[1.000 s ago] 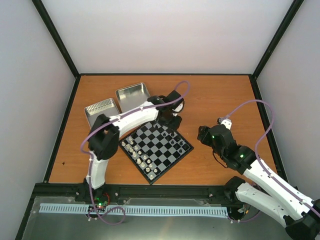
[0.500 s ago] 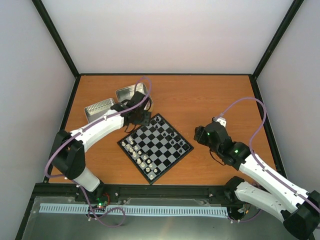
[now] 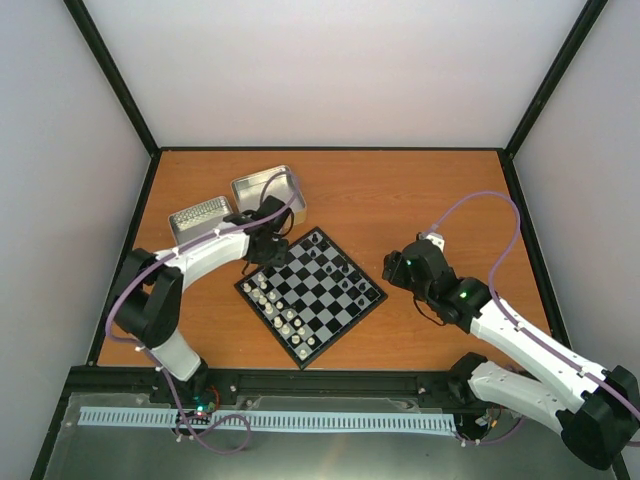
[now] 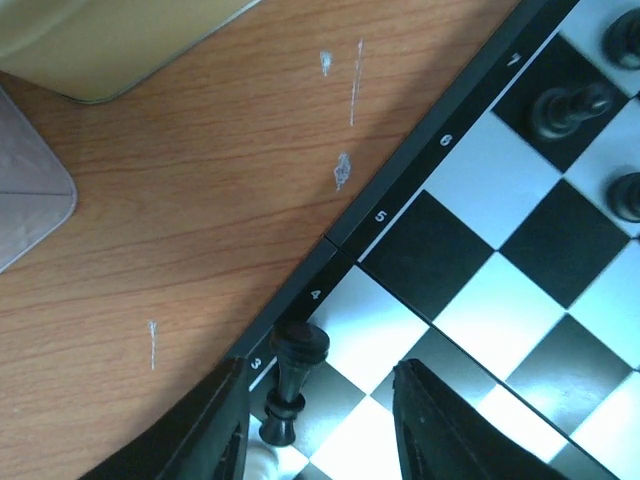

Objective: Set up the chess pieces on the board
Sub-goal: Pick up the chess piece from the chessboard.

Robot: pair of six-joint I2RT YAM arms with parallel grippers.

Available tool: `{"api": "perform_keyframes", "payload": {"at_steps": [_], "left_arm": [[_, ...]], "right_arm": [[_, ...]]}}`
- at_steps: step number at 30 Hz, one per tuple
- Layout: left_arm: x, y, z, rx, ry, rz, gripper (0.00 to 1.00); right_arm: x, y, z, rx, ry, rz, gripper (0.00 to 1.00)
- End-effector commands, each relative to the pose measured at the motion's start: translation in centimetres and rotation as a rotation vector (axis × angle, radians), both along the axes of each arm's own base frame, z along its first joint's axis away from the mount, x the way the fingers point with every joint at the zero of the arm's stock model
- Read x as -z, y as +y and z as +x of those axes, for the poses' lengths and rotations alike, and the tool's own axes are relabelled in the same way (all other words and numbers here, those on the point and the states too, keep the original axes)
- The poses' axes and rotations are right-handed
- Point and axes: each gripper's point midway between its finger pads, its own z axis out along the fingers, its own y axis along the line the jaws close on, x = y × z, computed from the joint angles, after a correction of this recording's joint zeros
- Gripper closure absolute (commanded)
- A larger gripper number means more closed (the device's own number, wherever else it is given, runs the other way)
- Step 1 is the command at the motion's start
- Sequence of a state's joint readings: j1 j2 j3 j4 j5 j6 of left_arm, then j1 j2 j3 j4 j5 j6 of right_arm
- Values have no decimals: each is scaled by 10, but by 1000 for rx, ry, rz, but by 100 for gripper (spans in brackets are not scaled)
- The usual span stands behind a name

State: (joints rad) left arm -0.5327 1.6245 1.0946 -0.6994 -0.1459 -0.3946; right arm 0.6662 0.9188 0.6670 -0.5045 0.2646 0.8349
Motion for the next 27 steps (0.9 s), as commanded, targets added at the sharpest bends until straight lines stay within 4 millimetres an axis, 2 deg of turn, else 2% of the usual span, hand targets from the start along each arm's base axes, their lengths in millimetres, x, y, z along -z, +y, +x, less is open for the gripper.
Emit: {"api": "perform_keyframes", "payload": {"at_steps": [1,6,10,15,19,23,27], "left_arm": [[13,-5,9,20,19,4,61],[26,-6,11,22,51,21,64],[31,-5,12,26,61,32,70],[32,-6,16,31,50,38,79],[28,-11,21,40,34,19,85],[3,-17,27,9,-32,-43,89],[-52,-29,28,-83,-163,-244,88]], "right_arm": [[-17,1,7,16,-40,34,27],[-19,0,6,18,-45,37,27],[-19,-1,5,22,-46,40,27],[-20,0,6,16,-51,40,27],[-22,10,6,-37,-57,51,27],[-28,36,6,-183,-87,92,27],[-39,73,1,-372,-136,185,28]]}}
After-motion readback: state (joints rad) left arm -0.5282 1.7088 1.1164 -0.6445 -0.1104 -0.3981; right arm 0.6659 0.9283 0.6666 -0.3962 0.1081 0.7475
